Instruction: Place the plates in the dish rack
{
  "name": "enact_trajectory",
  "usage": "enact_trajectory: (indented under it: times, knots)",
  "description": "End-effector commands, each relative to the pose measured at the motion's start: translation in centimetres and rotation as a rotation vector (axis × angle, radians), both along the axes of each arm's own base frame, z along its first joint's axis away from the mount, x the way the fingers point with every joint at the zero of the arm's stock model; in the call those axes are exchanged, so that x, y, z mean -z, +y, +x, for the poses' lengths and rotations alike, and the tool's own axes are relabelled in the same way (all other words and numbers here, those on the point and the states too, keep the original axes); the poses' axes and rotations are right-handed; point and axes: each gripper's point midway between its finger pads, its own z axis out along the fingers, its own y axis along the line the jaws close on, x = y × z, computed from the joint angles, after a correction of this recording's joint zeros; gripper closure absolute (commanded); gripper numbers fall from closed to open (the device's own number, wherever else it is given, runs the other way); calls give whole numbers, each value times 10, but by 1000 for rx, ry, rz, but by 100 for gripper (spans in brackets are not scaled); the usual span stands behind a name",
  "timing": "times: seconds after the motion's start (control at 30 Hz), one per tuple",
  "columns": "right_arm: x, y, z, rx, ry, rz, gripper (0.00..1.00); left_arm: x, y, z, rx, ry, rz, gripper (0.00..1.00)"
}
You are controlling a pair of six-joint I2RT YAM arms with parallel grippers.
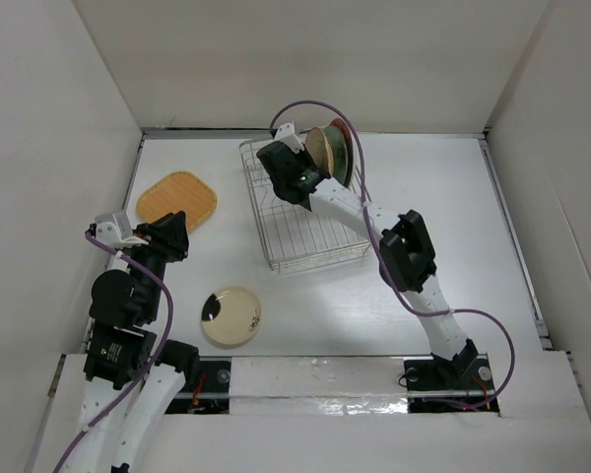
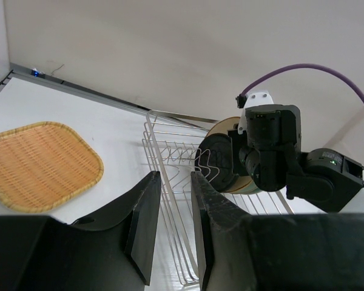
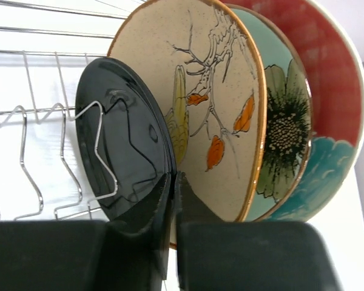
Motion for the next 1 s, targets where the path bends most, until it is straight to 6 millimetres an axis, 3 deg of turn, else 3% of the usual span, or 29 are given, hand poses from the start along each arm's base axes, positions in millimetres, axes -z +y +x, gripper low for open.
enact_trajectory:
  times: [0.0,0.07,0.13,0.17,0.27,0.3,0.33,0.37,0.4,0.43,0.47,0.5,0.53,0.57,0.6,0.63,0.67,0.73,0.77,0.8,0.83,0.87,0.93,0.97]
  knots:
    - [-16,11,-2,-9,-44,109,89,-11,0,1,0,-50,-2,76]
    - [-28,11,-4,-10,-61,137,72,-11,0,1,0,-50,-2,76]
    - [-37,10,-7,-17,-71,162,62,-11,0,1,0,-50,-1,76]
    - [-54,8,-10,-27,-90,193,57,-11,0,1,0,-50,-2,76]
    - [-65,12,-21,-72,-97,252,50,-10,0,1,3,-49,-1,76]
    - [-87,14,-30,-96,-125,300,49,-10,0,1,2,-49,0,76]
    - [-80,10,-36,-98,-109,310,49,-11,0,1,3,-52,-1,76]
    - [-82,24,-51,-147,-102,334,52,-10,0,1,2,-49,0,76]
    - [-108,25,-64,-181,-143,400,61,-11,0,1,2,-50,-2,76]
    - [-86,28,-79,-201,-102,410,76,-10,0,1,2,-49,0,76]
    - [-84,41,-94,-271,-72,464,97,-10,0,1,2,-49,-2,76]
    - [-87,63,-118,-349,-69,524,100,-11,0,1,3,-50,-2,76]
    - [-102,68,-140,-396,-77,608,100,-11,0,1,2,-51,-2,76]
    - [-66,78,-164,-466,12,611,100,-10,0,1,2,-49,0,79]
    - [-62,100,-193,-546,39,664,100,-10,-1,1,3,-49,0,80]
    - [-59,107,-214,-569,70,740,100,-10,0,2,2,-47,-1,83]
    - [-25,109,-234,-585,146,743,100,-9,-1,2,3,-46,0,87]
    - [-6,125,-274,-609,228,835,100,-10,0,2,-2,-44,-2,95]
    - [-4,132,-287,-626,248,886,100,-10,1,1,-8,-45,-5,100]
    - [11,133,-299,-630,276,912,100,-11,3,1,-14,-46,-8,100]
    - [8,145,-315,-654,296,1012,100,-11,4,0,-23,-48,-10,100]
    - [23,143,-323,-637,338,1017,99,-11,4,1,-23,-47,-11,100]
    - [44,144,-331,-591,391,1107,90,-10,4,1,-22,-44,-10,100]
    - [51,145,-333,-571,413,1132,78,-9,4,2,-20,-43,-10,100]
